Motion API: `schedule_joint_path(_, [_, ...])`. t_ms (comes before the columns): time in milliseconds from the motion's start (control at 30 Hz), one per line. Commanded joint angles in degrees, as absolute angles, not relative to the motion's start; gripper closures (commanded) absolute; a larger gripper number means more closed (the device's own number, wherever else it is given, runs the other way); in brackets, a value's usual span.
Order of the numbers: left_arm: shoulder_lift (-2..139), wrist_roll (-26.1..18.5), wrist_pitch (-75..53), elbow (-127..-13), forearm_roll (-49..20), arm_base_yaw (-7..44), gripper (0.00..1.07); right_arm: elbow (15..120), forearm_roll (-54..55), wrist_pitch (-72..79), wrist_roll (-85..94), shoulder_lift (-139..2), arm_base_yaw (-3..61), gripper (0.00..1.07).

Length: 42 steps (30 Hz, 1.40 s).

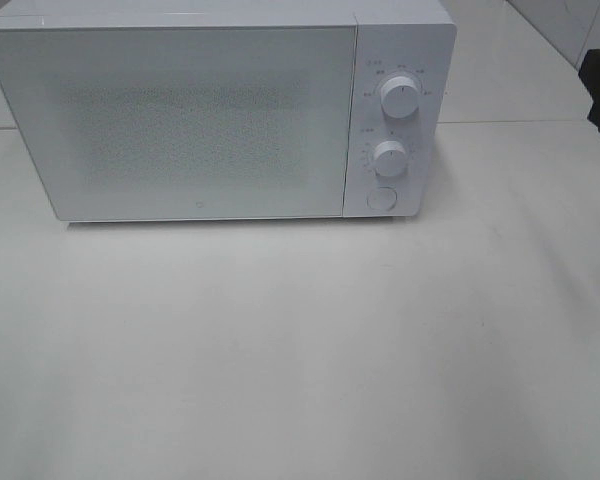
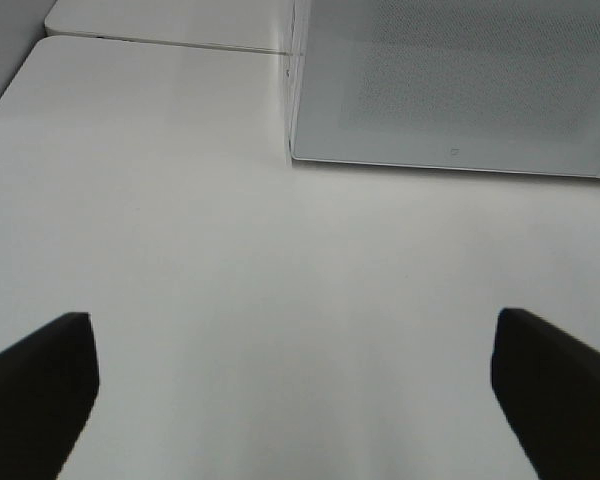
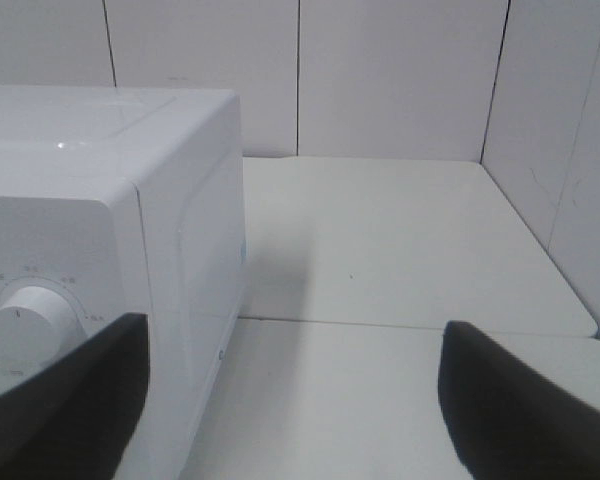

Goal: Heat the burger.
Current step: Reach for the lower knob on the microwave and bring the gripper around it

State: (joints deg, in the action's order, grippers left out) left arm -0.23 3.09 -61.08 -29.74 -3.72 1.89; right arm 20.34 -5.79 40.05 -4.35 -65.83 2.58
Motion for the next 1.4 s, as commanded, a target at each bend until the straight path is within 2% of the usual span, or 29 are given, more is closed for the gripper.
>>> schedule_joint_path(33, [-1.6,3.4,-61.0,-29.6,-4.2,1.8,0.06,20.4,-3.6,43.1,-2.1,-68.8,2.2,0.31])
schedule_joint_path(300, [-1.6,3.4,-61.0,-29.6,-4.2,1.8,0.06,20.2,-3.4,49.5,-0.6,-76.7,2.2,0.31])
schedule_joint_path(400, [-1.6,3.4,-61.0,-29.6,-4.2,1.8,0.06,18.5,0.0,54.3,1.8,-79.0,3.8,0.31])
schedule_joint_path(433, [-1.6,3.4,-61.0,-29.6,-4.2,1.8,0.06,17.0,4.8,58.0,4.9,-80.5,6.0,0.31])
schedule_joint_path(500, [-1.6,3.4,-61.0,-29.6,-4.2,1.8,0.06,16.3,7.3,59.7,6.8,-81.2,7.4,0.31])
schedule_joint_path(533, [-1.6,3.4,-61.0,-29.6,-4.2,1.8,0.06,15.5,12.3,62.4,10.5,-82.7,10.4,0.31])
schedule_joint_path(600, [-1.6,3.4,-61.0,-29.6,-4.2,1.8,0.06,15.1,14.2,63.4,11.7,-83.4,11.8,0.31])
schedule_joint_path(633, [-1.6,3.4,-61.0,-29.6,-4.2,1.8,0.07,15.0,18.7,65.4,13.7,-84.9,15.4,0.31])
schedule_joint_path(700, [-1.6,3.4,-61.0,-29.6,-4.2,1.8,0.07,15.0,20.4,66.1,14.3,-85.5,16.8,0.31])
schedule_joint_path(733, [-1.6,3.4,-61.0,-29.6,-4.2,1.8,0.07,15.0,24.1,67.6,15.3,-86.8,20.6,0.31])
schedule_joint_path(767, [-1.6,3.4,-61.0,-29.6,-4.2,1.8,0.07,15.0,24.1,67.6,15.3,-86.8,20.6,0.31])
schedule_joint_path(800, [-1.6,3.4,-61.0,-29.6,-4.2,1.8,0.07,15.1,26.6,69.7,15.6,-88.2,23.9,0.31])
schedule_joint_path(867, [-1.6,3.4,-61.0,-29.6,-4.2,1.8,0.07,15.1,27.3,70.5,15.6,-88.8,25.2,0.31])
schedule_joint_path(1133, [-1.6,3.4,-61.0,-29.6,-4.2,1.8,0.07,15.3,37.4,78.6,15.6,-93.8,37.2,0.31])
schedule_joint_path(1400, [-1.6,3.4,-61.0,-29.6,-4.2,1.8,0.07,19.2,47.7,79.2,15.8,-98.1,44.4,0.31])
